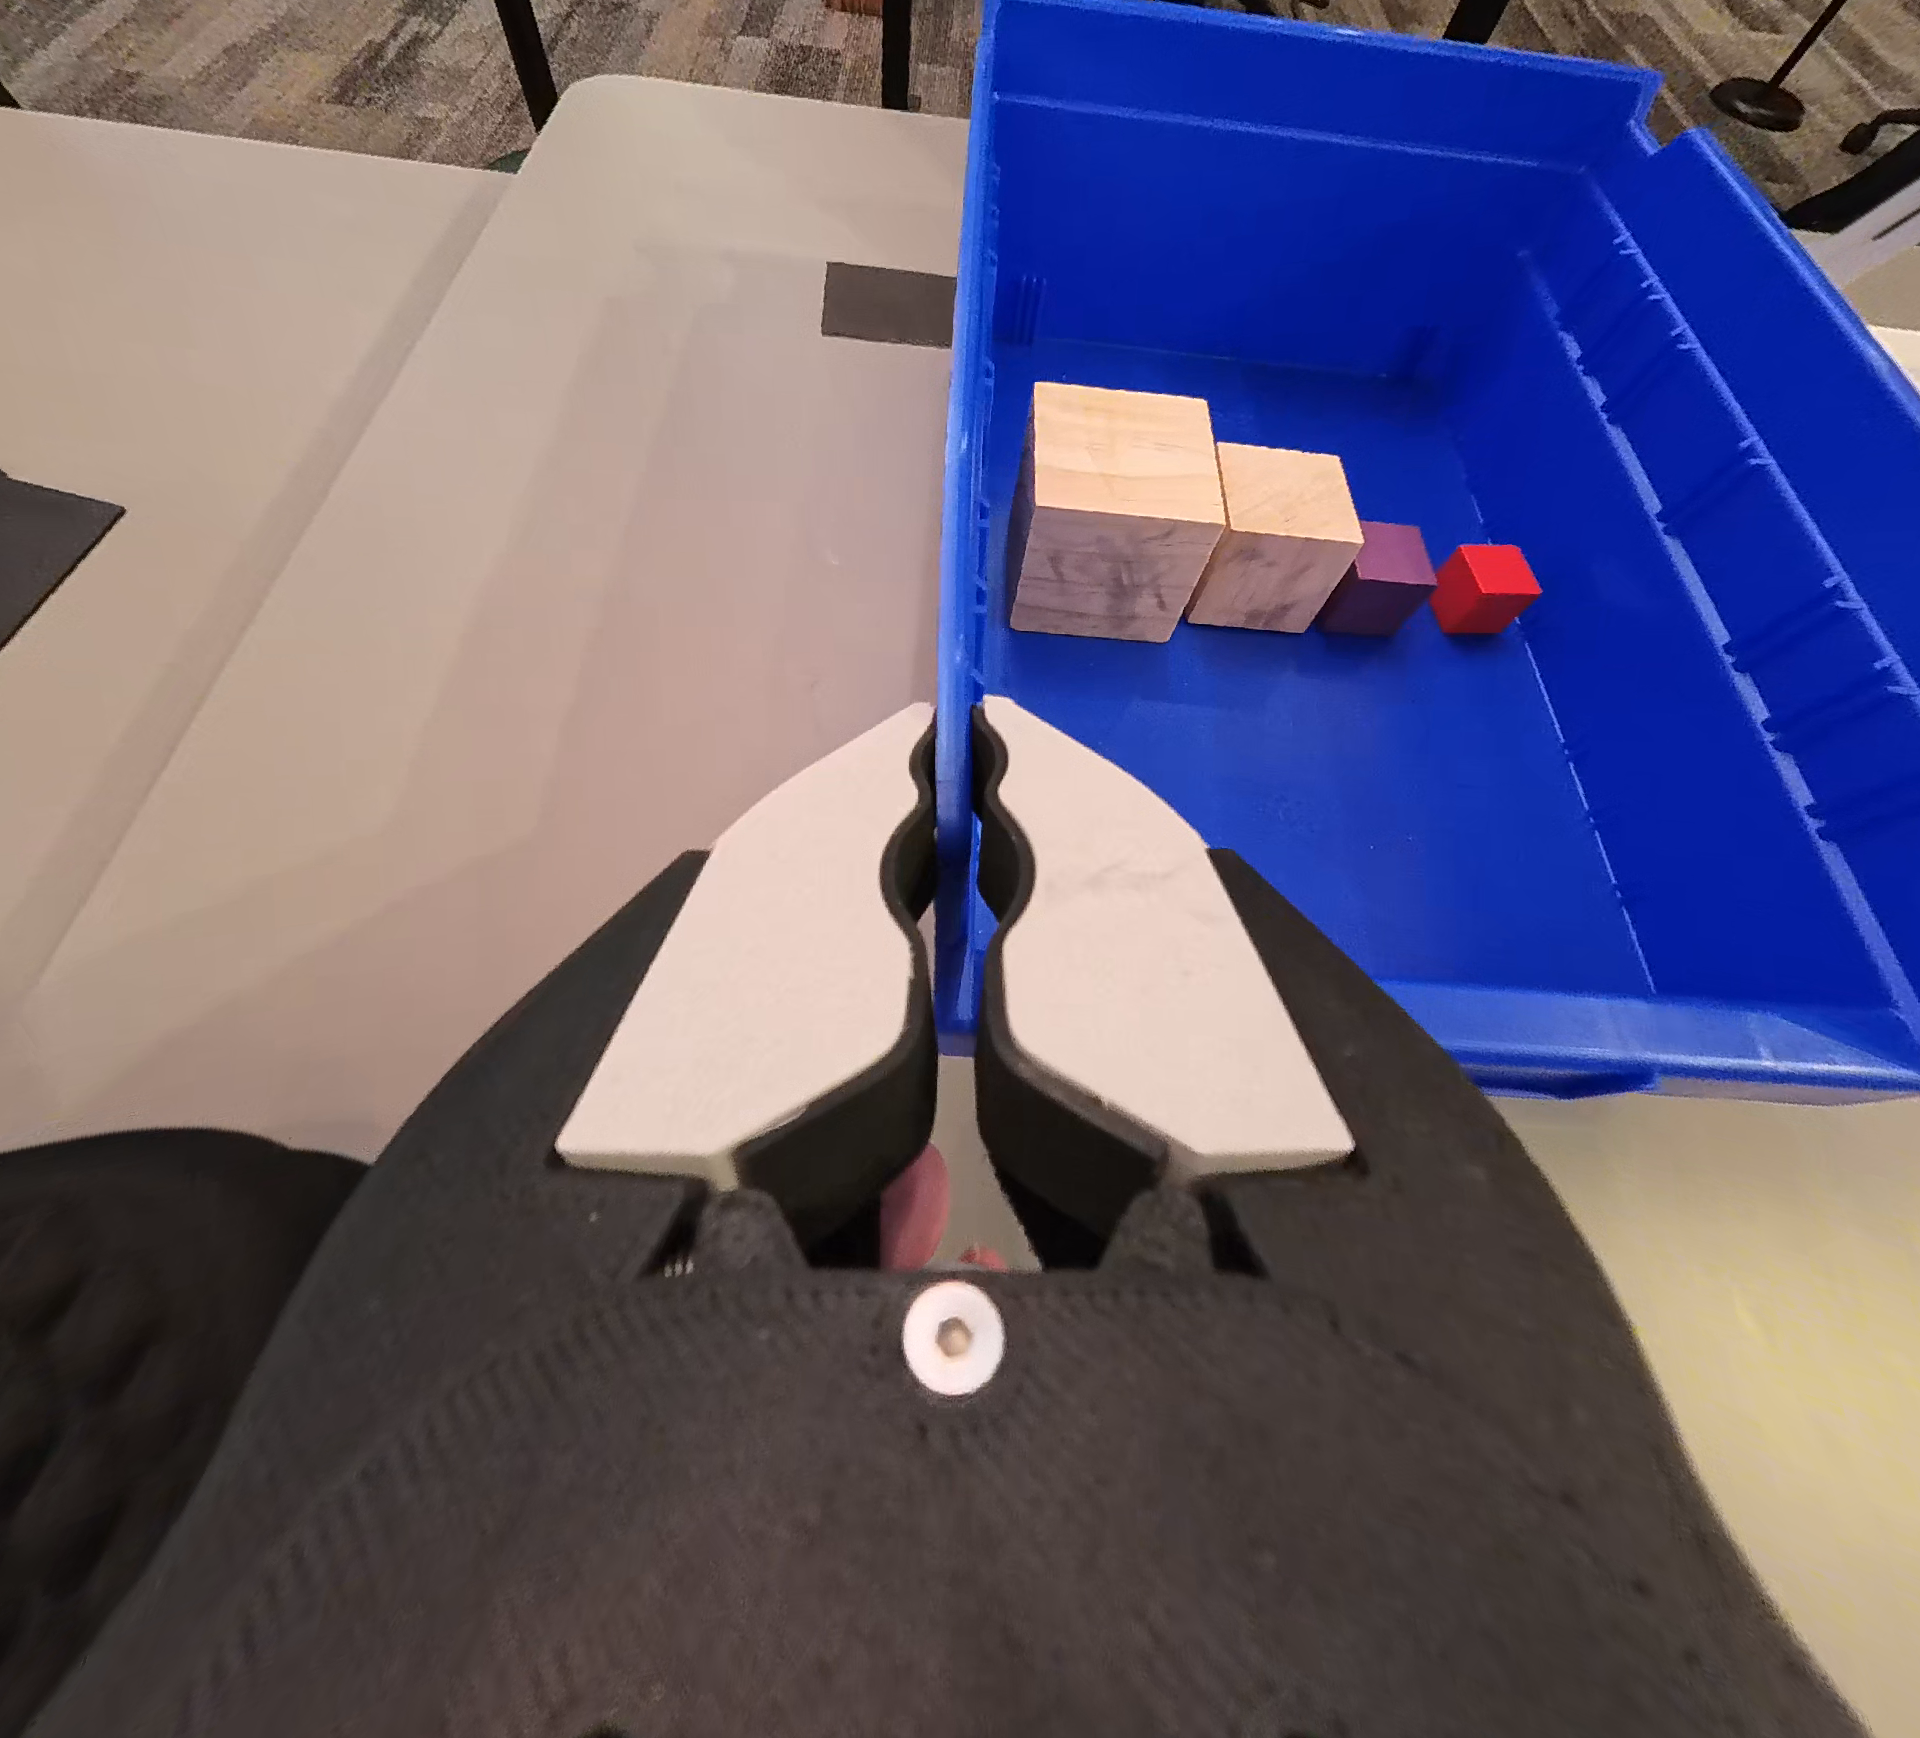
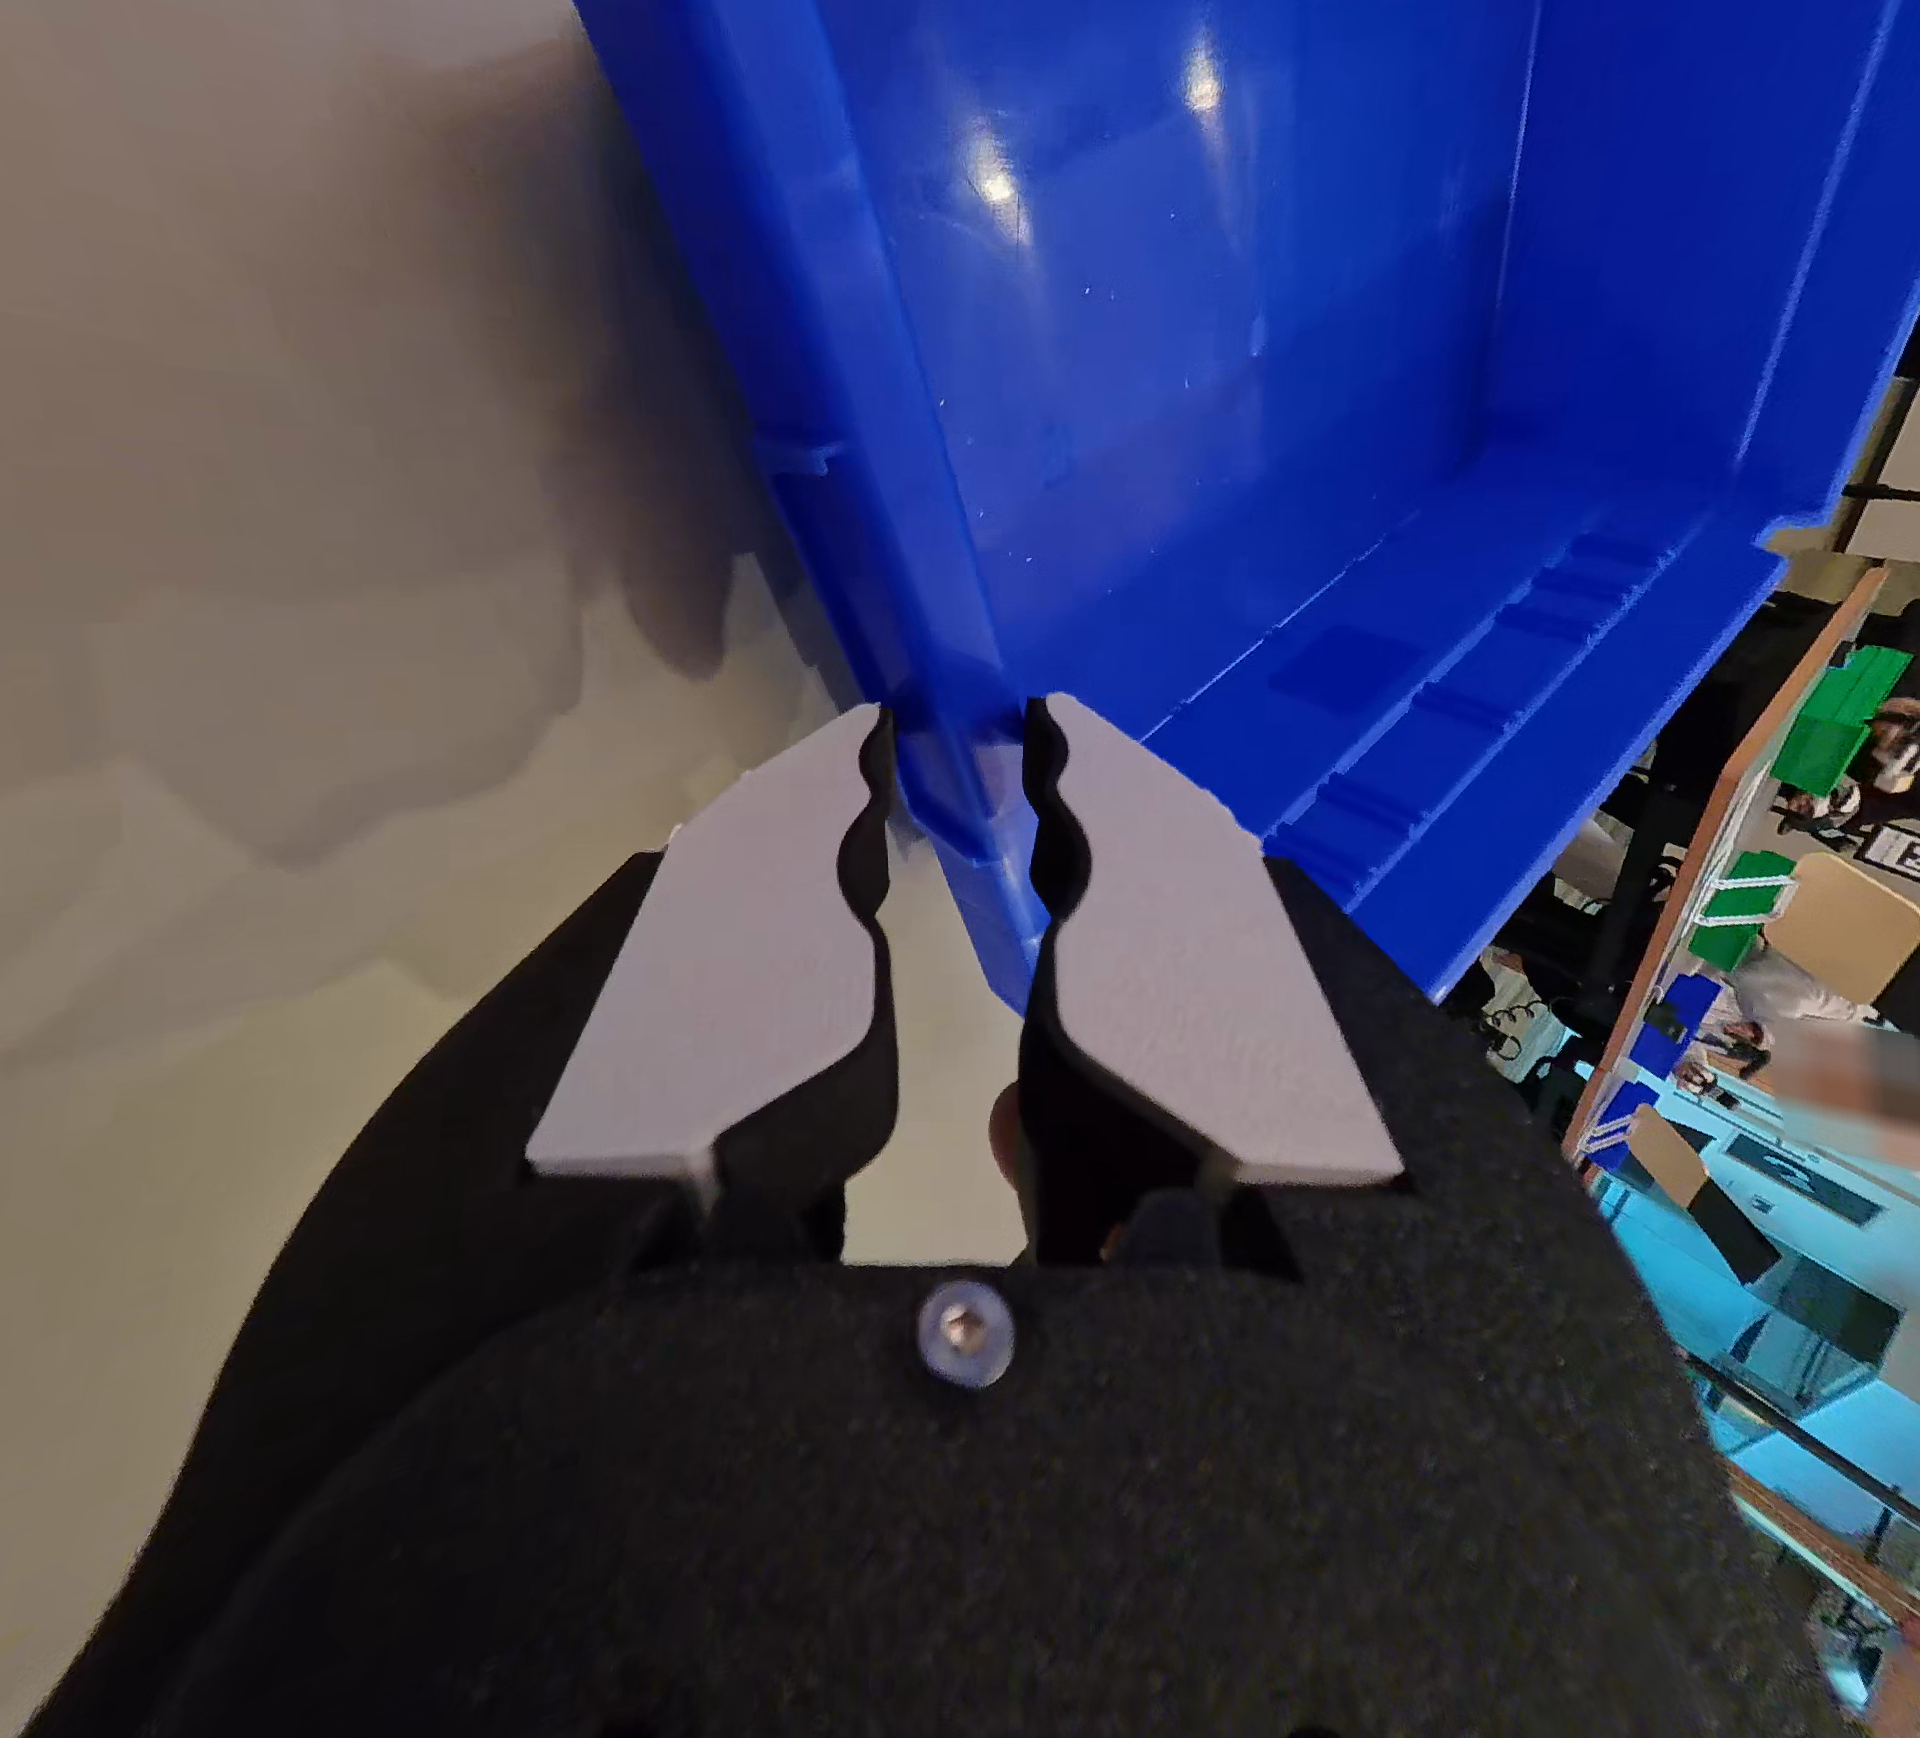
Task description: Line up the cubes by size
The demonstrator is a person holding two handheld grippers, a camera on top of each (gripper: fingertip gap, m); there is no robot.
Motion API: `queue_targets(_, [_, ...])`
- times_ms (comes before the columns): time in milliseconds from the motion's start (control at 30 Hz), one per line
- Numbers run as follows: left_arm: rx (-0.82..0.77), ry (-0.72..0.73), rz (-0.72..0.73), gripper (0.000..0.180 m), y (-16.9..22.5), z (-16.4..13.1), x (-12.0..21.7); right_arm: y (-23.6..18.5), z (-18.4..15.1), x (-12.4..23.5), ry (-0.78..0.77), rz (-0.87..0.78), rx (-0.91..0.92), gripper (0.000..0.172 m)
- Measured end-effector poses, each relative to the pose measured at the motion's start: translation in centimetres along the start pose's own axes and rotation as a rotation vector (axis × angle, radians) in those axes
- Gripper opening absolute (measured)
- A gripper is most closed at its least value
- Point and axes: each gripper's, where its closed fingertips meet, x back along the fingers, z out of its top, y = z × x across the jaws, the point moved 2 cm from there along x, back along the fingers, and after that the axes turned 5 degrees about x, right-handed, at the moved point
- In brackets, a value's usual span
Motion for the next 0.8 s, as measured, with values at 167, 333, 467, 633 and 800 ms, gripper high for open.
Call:
queue_targets(167, [0.001,0.003,0.001,0.002,-0.2,0.4,-0.6,0.5,-0.5,-0.4,-0.007,-0.004,-0.012,0.023])
queue_targets(333, [0.002,0.006,0.003,0.002,-0.5,0.8,-1.2,1.0,-0.8,-0.8,-0.007,-0.008,-0.03,0.023])
queue_targets(467, [0.008,0.012,0.01,0.002,-0.9,1.1,-1.7,1.3,-1.0,-1.0,-0.008,-0.011,-0.037,0.023])
queue_targets(633, [0.009,0.017,0.023,0.002,-1.2,1.4,-2.2,1.6,-1.3,-1.2,-0.011,-0.01,-0.035,0.023])
queue_targets(800, [0.022,0.028,0.033,0.002,-1.6,1.7,-2.6,2.1,-1.9,-1.6,-0.01,-0.01,-0.031,0.023])
